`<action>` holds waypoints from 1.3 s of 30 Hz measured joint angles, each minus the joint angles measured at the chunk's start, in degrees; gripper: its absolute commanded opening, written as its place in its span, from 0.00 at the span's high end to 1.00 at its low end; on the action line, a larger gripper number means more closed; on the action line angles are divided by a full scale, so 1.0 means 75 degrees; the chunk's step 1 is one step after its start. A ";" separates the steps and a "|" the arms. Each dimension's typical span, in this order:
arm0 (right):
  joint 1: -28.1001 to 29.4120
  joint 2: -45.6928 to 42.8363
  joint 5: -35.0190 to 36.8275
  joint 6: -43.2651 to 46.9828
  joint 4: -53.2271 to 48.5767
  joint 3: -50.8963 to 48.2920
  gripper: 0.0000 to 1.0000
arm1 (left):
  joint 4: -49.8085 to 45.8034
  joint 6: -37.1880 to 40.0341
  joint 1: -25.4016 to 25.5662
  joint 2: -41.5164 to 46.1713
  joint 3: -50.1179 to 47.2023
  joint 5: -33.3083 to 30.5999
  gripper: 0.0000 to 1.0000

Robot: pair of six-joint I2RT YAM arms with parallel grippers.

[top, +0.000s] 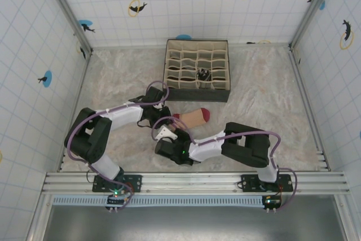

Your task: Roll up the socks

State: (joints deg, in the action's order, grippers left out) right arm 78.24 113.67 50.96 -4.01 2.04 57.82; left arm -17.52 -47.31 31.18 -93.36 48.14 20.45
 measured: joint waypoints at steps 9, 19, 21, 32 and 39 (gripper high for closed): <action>-0.0525 -0.0595 -0.1338 -0.0688 0.0280 -0.0452 1.00 | -0.0035 0.0047 -0.0085 0.0271 -0.0026 -0.0079 0.28; -0.1189 -0.0866 -0.3022 -0.1311 0.0606 -0.0513 1.00 | -0.0137 0.0052 -0.0373 0.0574 -0.0052 -0.0705 0.20; -0.1422 -0.0976 -0.3561 -0.1498 0.0793 -0.0632 1.00 | -0.0291 0.0050 -0.0487 0.0737 -0.0169 -0.0848 0.20; -0.2646 -0.1215 -0.6339 -0.2591 0.1839 -0.1218 1.00 | -0.0484 -0.0082 -0.0810 0.1425 -0.0425 -0.0799 0.21; -0.3462 -0.1256 -0.8233 -0.4045 0.3695 -0.2276 1.00 | 0.0067 -0.0312 -0.0810 0.1932 -0.0874 -0.0621 0.25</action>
State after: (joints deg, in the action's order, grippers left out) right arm 52.27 104.25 -10.79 -34.35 29.76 40.75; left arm -17.02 -49.65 25.10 -78.87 41.58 15.79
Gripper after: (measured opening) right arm 0.123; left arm 0.777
